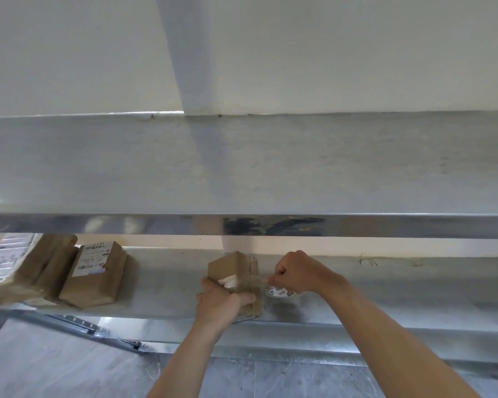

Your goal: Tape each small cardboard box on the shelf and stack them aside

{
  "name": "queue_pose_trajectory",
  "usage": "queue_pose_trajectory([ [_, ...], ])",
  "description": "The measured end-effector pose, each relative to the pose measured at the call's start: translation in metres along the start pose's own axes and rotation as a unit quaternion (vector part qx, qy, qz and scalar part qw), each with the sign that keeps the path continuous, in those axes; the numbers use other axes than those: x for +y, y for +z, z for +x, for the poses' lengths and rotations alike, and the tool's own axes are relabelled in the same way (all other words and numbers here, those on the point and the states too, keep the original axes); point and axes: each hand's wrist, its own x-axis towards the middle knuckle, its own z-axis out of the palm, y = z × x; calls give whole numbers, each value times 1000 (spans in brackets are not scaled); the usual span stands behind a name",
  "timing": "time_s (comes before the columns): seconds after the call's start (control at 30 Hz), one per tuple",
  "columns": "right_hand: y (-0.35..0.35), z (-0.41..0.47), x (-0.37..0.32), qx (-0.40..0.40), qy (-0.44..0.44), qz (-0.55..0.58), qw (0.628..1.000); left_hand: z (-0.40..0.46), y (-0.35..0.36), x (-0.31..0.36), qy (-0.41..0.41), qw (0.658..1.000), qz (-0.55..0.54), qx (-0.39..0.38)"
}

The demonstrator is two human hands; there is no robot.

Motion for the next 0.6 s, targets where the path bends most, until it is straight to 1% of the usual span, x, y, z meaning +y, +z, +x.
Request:
queue_pose_trajectory([
  [0.3, 2, 17, -23, -8, 5, -30, 1000, 10, -20, -20, -1, 986, -156, -66],
  [0.47, 5, 19, -36, -10, 7, -48, 999, 16, -35, -29, -9, 975, -183, -128],
  [0.6, 11, 23, -49, -7, 16, -76, 997, 18, -42, -33, -9, 973, -176, -150],
])
